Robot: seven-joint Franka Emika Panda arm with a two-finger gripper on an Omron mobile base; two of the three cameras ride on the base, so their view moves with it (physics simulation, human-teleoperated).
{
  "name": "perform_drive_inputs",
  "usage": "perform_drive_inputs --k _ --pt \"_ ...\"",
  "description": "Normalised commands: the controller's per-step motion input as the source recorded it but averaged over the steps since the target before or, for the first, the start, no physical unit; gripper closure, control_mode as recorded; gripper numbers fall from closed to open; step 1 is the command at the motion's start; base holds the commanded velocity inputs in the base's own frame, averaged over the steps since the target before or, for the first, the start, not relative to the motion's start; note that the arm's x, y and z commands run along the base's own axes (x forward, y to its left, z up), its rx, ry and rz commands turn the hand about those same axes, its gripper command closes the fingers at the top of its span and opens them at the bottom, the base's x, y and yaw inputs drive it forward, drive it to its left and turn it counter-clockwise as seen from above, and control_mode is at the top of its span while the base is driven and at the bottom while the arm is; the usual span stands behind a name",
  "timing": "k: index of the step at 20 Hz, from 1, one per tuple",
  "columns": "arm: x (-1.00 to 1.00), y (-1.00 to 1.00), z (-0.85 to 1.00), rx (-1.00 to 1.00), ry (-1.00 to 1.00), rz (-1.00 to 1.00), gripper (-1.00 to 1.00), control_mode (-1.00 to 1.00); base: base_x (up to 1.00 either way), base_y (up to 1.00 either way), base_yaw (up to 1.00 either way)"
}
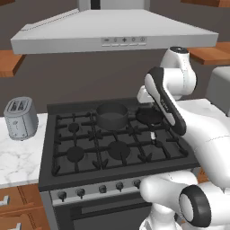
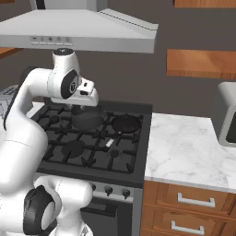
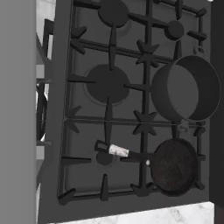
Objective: Move the pot and pan from the stove into the sink.
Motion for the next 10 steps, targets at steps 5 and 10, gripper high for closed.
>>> perform_drive_inputs --k 5,10 --pt "-0.06 -0.26 -0.04 0.03 -0.05 -0.05 -1.00 -1.00 0.00 0.00 0.00" --pt "-0.10 -0.38 -0.03 0.06 -0.07 -0.11 -1.00 -1.00 0.00 0.00 0.00"
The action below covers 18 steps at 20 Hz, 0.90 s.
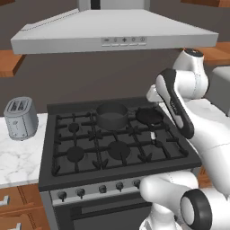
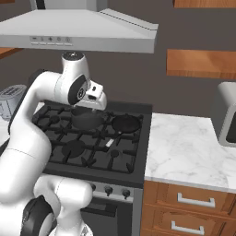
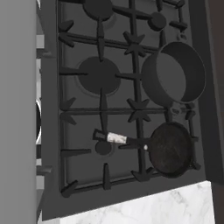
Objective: Move the pot and pan from the stove into the sink.
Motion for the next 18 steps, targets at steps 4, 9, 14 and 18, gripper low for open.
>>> perform_drive_inputs --k 4,9,14,18 --pt "-0.04 -0.40 -0.06 0.05 -0.05 -0.15 -1.00 -1.00 0.00 0.00 0.00" --pt "-0.01 -0.38 -0.13 0.02 -0.09 -0.14 -1.00 -1.00 0.00 0.00 0.00" --pt "0.00 -0.20 -0.23 -0.01 -0.16 -0.11 -1.00 -1.00 0.00 0.00 0.00" --pt "0.00 0.00 -0.17 -0.03 -0.06 -0.01 -1.00 -1.00 0.00 0.00 0.00"
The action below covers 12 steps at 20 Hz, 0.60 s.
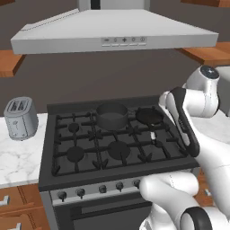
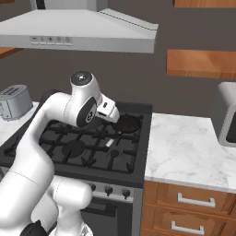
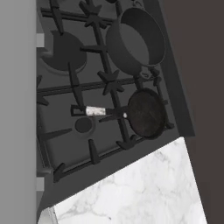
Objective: Move the pot and pan from the stove into the sink.
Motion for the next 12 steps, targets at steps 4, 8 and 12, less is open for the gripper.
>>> perform_drive_inputs --k 4,8,12 --pt "0.00 0.00 -0.01 0.00 0.00 0.00 -1.00 -1.00 0.00 0.00 0.00" --pt "0.01 0.00 -0.13 -0.01 0.01 0.00 -1.00 -1.00 0.00 0.00 0.00" --pt "0.10 0.05 -0.32 -0.05 0.09 0.00 -1.00 -1.00 0.00 0.00 0.00"
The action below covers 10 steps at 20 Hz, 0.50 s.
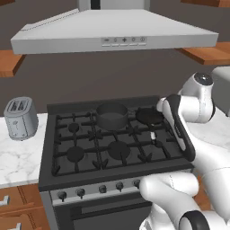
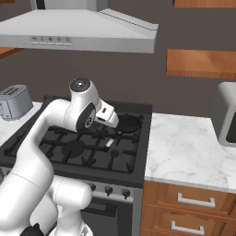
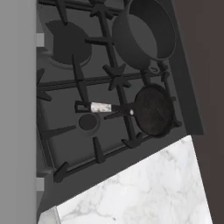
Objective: Move the pot and pan from the stove into the sink.
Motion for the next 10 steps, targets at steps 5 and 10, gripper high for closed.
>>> perform_drive_inputs --k 5,10 --pt "0.10 0.03 -0.32 -0.02 0.08 0.00 -1.00 -1.00 0.00 0.00 0.00" --pt "0.08 0.00 -0.29 0.00 0.04 0.00 -1.00 -1.00 0.00 0.00 0.00"
